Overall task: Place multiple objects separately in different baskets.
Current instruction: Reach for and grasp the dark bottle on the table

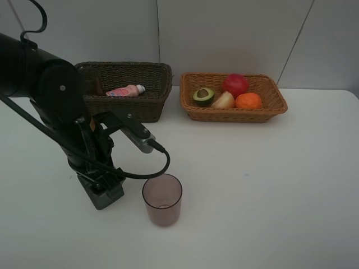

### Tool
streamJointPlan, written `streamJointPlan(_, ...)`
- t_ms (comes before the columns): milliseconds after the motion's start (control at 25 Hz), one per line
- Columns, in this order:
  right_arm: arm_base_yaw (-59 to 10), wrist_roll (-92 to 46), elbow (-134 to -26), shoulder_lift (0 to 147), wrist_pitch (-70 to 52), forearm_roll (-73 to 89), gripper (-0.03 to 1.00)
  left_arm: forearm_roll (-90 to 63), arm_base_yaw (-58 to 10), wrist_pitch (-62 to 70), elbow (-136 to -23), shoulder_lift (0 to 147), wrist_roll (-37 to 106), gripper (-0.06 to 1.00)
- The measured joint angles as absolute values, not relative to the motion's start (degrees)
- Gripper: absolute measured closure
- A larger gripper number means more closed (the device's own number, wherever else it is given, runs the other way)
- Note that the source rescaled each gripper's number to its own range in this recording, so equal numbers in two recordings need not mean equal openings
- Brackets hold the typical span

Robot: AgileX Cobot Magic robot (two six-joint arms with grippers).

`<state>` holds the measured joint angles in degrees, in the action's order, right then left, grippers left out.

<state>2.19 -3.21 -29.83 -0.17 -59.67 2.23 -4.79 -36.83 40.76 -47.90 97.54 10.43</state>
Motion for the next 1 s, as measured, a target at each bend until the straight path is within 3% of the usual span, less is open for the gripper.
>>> streamJointPlan(320, 2.2, -3.2, -29.8, -0.2, -59.7, 2.2, 0.04, -4.9, -36.8, 40.9, -47.9, 97.5, 10.4, -0.02)
streamJointPlan(400, 2.2, -3.2, -29.8, -0.2, -59.7, 2.2, 0.04, -5.0, -36.8, 40.9, -47.9, 97.5, 10.4, 0.09)
streamJointPlan(520, 2.2, -3.2, -29.8, -0.2, -59.7, 2.2, 0.04, -4.6, -36.8, 40.8, -47.9, 97.5, 10.4, 0.40)
streamJointPlan(560, 2.2, -3.2, -29.8, -0.2, -59.7, 2.2, 0.04, -4.6, -36.8, 40.8, -47.9, 97.5, 10.4, 0.42)
streamJointPlan(1000, 2.2, -3.2, -29.8, -0.2, -59.7, 2.2, 0.04, -4.5, -36.8, 40.8, -47.9, 97.5, 10.4, 0.42)
